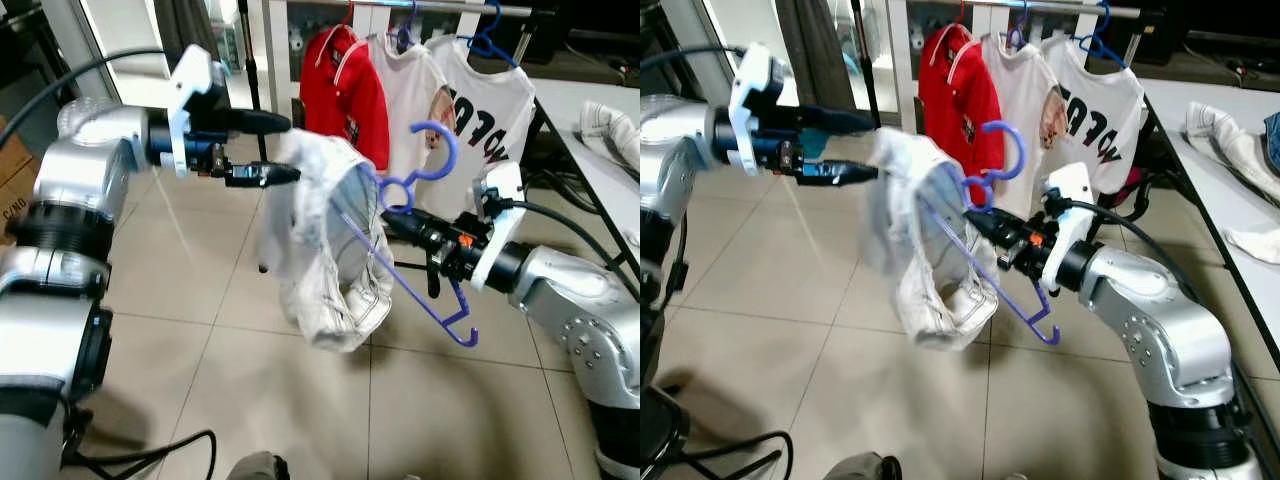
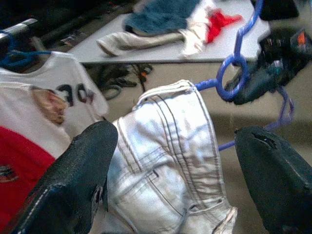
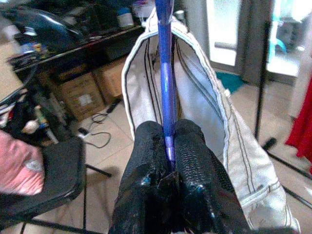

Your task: Hang hanger

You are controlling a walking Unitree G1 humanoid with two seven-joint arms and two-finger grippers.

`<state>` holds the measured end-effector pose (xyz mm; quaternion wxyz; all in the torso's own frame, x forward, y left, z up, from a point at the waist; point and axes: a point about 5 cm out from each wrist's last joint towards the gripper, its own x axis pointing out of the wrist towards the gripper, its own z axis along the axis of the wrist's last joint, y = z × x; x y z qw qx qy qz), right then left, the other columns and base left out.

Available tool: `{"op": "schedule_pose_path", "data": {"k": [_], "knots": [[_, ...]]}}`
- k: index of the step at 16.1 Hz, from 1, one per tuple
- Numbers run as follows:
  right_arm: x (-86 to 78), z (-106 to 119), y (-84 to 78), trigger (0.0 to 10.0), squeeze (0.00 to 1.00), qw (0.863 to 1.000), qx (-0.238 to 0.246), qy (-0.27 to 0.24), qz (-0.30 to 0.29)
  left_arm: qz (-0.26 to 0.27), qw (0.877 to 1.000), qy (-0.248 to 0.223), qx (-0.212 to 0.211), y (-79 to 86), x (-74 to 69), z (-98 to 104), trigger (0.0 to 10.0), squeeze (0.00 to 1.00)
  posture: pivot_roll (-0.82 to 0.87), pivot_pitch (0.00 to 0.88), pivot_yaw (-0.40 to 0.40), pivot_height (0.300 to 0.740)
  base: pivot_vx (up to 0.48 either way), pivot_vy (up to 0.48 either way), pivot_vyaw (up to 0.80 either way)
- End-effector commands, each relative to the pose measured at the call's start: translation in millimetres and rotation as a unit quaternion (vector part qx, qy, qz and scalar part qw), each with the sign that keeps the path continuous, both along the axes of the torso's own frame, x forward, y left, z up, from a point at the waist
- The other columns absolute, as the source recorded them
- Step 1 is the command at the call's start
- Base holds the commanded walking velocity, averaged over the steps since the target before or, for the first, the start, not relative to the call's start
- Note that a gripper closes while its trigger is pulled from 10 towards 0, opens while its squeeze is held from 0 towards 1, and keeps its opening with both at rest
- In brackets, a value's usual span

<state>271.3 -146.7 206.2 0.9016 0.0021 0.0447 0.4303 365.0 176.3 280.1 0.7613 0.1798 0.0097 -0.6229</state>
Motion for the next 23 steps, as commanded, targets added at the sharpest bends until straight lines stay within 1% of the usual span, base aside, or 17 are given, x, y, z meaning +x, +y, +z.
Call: {"op": "schedule_pose_path", "data": {"k": [1,2,3,5,7,8,10,11,12,14,15,21,23], "knots": [[-8.7,13.3,5.8,10.0,0.00,0.999,0.011,-0.032,0.042,-0.021,0.999,-0.011,0.031,-2.7,1.9,6.1,10.0,0.00,-0.03,0.000,0.044,0.740,0.000,0.000,0.00],[-12.1,14.1,6.6,10.0,0.00,0.998,0.006,-0.035,0.054,-0.025,0.999,-0.023,0.035,-8.4,4.8,10.0,10.0,0.00,-0.03,0.000,0.044,0.740,0.000,0.000,0.00],[-14.9,15.2,7.4,10.0,0.00,0.997,0.005,-0.038,0.062,-0.035,0.998,-0.024,0.038,-12.6,6.6,11.9,10.0,0.00,-0.04,0.000,0.057,0.740,0.000,0.000,0.00],[-20.3,17.4,9.3,10.0,0.00,0.996,0.002,-0.043,0.078,-0.060,0.997,-0.017,0.045,-19.9,6.8,9.0,10.0,0.00,-0.05,0.000,0.071,0.740,0.000,0.000,0.00],[-26.2,19.0,10.9,10.0,0.00,0.994,-0.002,-0.045,0.099,-0.095,0.993,0.003,0.066,-29.0,5.5,-2.0,10.0,0.00,-0.05,0.000,0.074,0.740,0.000,0.000,0.00],[-28.1,19.1,11.4,10.0,0.00,0.993,-0.003,-0.045,0.107,-0.105,0.991,0.022,0.076,-32.4,4.4,-8.3,10.0,0.00,-0.05,0.000,0.074,0.740,0.000,0.000,0.00],[-29.7,19.7,12.2,10.0,0.00,0.992,-0.003,-0.045,0.117,-0.110,0.987,0.055,0.108,-31.7,1.7,-19.2,10.0,0.00,-0.05,0.000,0.070,0.740,0.000,0.000,0.00],[-30.3,20.3,12.4,10.0,0.00,0.992,-0.003,-0.045,0.121,-0.109,0.986,0.056,0.112,-30.9,1.6,-20.9,8.2,0.00,-0.05,0.000,0.070,0.740,0.000,0.000,0.00],[-30.7,20.4,12.4,10.0,0.00,0.991,-0.005,-0.045,0.126,-0.107,0.986,0.060,0.111,-30.0,1.8,-21.4,4.4,0.00,-0.05,0.000,0.063,0.740,0.000,0.000,0.00],[-31.1,20.4,12.6,10.0,0.00,0.990,-0.007,-0.044,0.132,-0.107,0.987,0.061,0.102,-29.3,1.8,-20.2,0.8,0.00,-0.05,0.000,0.060,0.740,0.000,0.000,0.00],[-31.3,20.4,12.9,10.0,0.00,0.990,-0.008,-0.044,0.137,-0.111,0.987,0.066,0.098,-28.5,0.5,-19.0,0.0,0.00,-0.04,0.000,0.059,0.740,0.000,0.000,0.00],[-31.2,20.9,14.2,10.0,0.00,0.988,-0.008,-0.046,0.148,-0.120,0.979,0.103,0.131,-23.4,-5.6,-25.2,0.0,0.00,-0.04,0.000,0.061,0.740,0.000,0.000,0.00],[-31.6,21.8,14.3,10.0,0.00,0.988,-0.005,-0.047,0.149,-0.122,0.975,0.109,0.154,-21.5,-7.0,-29.3,0.0,0.00,-0.04,0.000,0.061,0.740,0.000,0.000,0.00]]}}
